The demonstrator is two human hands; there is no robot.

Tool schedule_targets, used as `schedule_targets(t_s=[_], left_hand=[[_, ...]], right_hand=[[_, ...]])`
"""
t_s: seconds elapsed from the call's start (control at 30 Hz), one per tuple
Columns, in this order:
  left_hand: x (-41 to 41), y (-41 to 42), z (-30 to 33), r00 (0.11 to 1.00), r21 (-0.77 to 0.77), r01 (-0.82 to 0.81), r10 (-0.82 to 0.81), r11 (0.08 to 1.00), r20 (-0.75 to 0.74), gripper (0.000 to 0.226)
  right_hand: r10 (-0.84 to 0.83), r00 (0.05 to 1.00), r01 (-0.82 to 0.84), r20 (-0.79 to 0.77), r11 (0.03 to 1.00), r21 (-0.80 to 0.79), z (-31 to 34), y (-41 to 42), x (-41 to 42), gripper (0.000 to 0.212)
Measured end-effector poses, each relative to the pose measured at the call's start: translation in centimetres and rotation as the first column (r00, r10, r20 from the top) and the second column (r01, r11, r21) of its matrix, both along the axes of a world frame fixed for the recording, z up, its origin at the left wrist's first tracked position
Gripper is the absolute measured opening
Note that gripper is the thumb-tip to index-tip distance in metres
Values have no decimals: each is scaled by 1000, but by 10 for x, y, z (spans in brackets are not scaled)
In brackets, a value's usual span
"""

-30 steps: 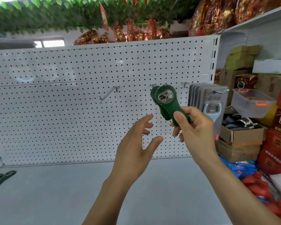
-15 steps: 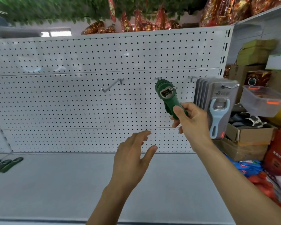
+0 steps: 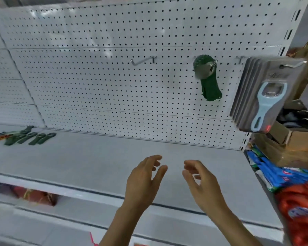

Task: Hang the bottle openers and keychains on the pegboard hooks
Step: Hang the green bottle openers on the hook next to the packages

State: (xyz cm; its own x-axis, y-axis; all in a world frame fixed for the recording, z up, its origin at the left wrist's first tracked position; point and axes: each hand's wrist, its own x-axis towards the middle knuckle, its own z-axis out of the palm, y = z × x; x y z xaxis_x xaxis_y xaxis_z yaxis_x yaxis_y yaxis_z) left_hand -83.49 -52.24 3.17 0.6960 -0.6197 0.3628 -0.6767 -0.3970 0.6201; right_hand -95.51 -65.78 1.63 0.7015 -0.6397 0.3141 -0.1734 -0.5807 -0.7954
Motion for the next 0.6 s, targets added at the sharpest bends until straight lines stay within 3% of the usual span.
schedule_targets(t_s=[0.33, 0.6], left_hand=[[13, 102, -63, 961, 56, -139, 148, 989, -234, 42], [75, 210, -81, 917, 62, -216, 224, 974, -329, 26]], right_hand=[[172, 962, -171, -211, 985, 20, -44, 82, 29, 18], [294, 909, -289, -297, 955, 61, -54, 182, 118, 18]])
